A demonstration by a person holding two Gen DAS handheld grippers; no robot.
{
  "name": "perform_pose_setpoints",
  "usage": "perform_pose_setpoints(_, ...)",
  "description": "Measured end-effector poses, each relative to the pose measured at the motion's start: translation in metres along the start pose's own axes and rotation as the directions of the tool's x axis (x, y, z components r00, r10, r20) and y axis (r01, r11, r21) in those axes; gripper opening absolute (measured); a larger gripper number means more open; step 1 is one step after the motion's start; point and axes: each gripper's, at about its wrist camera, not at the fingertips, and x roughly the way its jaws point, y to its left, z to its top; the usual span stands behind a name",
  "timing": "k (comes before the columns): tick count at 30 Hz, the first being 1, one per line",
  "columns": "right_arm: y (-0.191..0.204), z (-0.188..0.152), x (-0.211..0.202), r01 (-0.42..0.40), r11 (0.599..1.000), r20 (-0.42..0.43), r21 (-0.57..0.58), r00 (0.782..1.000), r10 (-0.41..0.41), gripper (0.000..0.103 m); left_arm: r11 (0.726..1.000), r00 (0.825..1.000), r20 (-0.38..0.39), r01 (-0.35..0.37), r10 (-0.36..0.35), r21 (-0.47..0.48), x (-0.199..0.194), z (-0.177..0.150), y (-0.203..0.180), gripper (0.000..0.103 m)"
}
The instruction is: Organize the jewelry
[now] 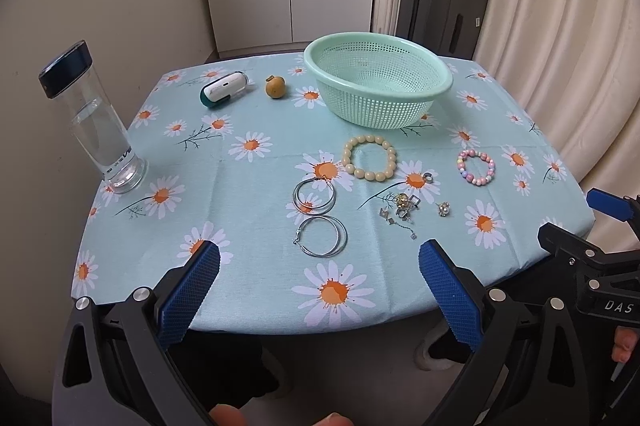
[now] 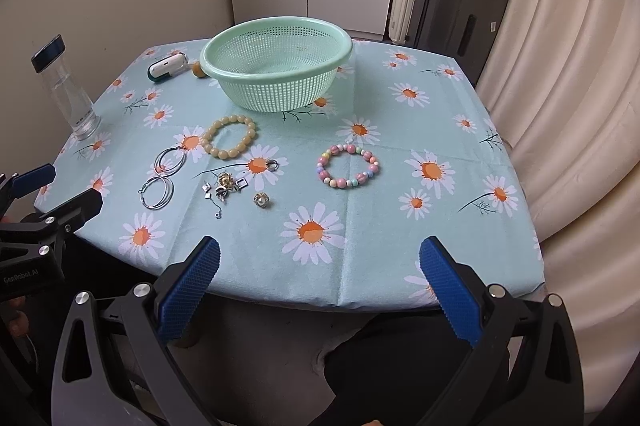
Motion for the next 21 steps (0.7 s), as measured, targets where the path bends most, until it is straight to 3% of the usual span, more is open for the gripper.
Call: perform_pose_setpoints(21, 0.0016, -0.0015, -0.0046, 0.006, 1.000, 0.005, -0.012, 1.000, -0.006, 0.099, 0.999, 0.999, -0.017, 0.027, -0.027, 0.018, -0.0026, -0.0037, -0.0007, 0.097)
